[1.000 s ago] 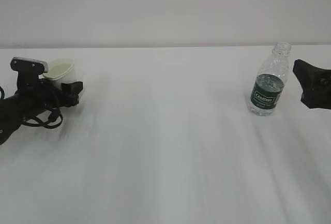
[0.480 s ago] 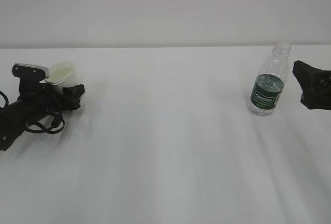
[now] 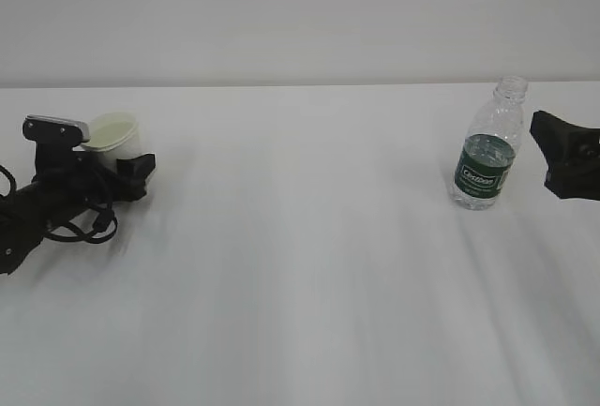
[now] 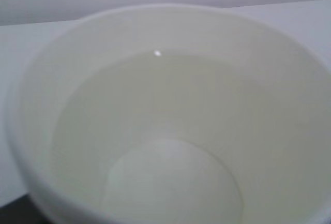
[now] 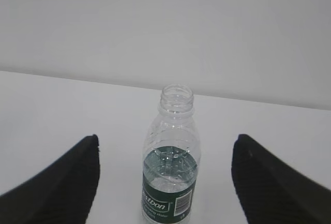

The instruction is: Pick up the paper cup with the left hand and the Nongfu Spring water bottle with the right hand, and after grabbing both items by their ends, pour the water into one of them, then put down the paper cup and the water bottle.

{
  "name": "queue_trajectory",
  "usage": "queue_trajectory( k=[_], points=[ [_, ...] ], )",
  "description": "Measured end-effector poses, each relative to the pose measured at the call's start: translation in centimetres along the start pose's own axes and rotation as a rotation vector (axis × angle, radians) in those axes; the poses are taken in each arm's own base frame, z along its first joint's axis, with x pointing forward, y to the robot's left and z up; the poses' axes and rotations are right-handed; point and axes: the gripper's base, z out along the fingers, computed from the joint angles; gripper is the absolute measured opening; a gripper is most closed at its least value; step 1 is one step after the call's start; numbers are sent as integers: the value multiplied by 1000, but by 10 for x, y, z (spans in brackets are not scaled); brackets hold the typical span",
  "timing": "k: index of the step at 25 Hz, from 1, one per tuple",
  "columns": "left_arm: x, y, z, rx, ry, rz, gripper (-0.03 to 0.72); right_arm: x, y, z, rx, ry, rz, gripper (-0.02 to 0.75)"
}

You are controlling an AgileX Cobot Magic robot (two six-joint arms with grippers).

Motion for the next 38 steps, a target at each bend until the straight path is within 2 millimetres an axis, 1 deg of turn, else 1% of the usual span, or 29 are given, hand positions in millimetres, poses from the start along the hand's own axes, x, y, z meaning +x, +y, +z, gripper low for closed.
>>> queue_trajectory(
  k=[2, 5, 12, 19, 22, 26, 28, 34, 38],
  points=[
    [0, 0, 0, 1, -6, 0, 546, 0, 0, 0, 0, 0, 0, 592],
    [-1, 0, 0, 2, -9, 0, 560, 0, 0, 0, 0, 0, 0, 592],
    [-16, -1, -1, 0, -35, 11, 565, 0, 0, 0, 0, 0, 0, 592],
    [-19, -1, -2, -3, -24, 16, 566, 0, 0, 0, 0, 0, 0, 592],
    [-17, -1, -4, -1, -15, 14, 566, 0, 0, 0, 0, 0, 0, 591],
    [-12, -5, -16, 1, 11, 3, 566, 0, 0, 0, 0, 0, 0, 591],
    [-14, -7, -24, 0, 19, 0, 566, 0, 0, 0, 0, 0, 0, 591],
    [-30, -13, -43, 1, 5, 5, 566, 0, 0, 0, 0, 0, 0, 590],
    [-32, -16, -51, 0, 13, 3, 566, 0, 0, 0, 0, 0, 0, 589]
  ],
)
